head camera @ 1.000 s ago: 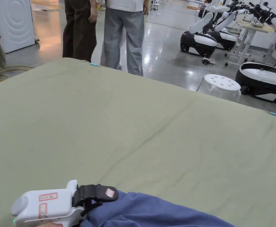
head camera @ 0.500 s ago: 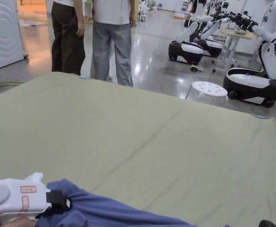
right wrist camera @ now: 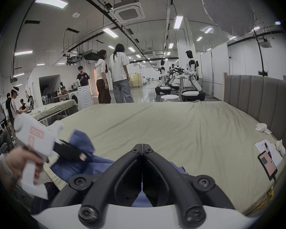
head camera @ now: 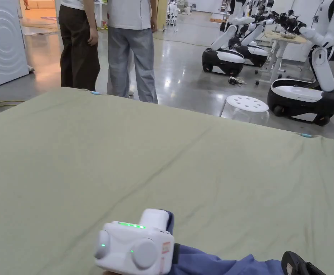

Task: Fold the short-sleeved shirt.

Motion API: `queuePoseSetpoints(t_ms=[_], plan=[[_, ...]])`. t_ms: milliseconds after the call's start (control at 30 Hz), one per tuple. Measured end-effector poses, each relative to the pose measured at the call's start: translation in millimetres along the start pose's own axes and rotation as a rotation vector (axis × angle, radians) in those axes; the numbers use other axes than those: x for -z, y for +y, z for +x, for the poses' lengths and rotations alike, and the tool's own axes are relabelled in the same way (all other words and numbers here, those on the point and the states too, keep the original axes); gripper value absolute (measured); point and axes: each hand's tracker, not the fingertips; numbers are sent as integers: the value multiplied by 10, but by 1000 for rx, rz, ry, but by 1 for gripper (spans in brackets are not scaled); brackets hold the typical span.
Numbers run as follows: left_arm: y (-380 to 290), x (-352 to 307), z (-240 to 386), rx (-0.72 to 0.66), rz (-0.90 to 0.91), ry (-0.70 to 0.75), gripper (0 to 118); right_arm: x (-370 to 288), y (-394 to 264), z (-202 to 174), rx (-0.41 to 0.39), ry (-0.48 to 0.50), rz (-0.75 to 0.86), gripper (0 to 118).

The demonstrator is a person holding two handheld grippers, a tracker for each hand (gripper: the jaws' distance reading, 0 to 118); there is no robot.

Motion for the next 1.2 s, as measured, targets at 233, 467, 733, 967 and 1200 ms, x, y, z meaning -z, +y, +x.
queuePoseSetpoints(t_ms=[233, 467, 733, 967, 1200], plan=[[-24, 224, -20, 68, -83, -40, 92, -96, -19, 81, 38, 16, 3, 4], [46, -653, -526, 40, 311, -68, 109, -155, -48, 113, 53, 6, 2, 4], [-376, 104, -246, 7, 156, -103, 21, -167, -107, 137, 92, -8, -21, 4], [-555, 513, 205, 25, 122, -135, 21, -237, -105, 208, 88, -37, -27, 4], [-360, -126, 75, 72, 257, -121, 21, -225, -79, 165, 72, -21, -20, 4]])
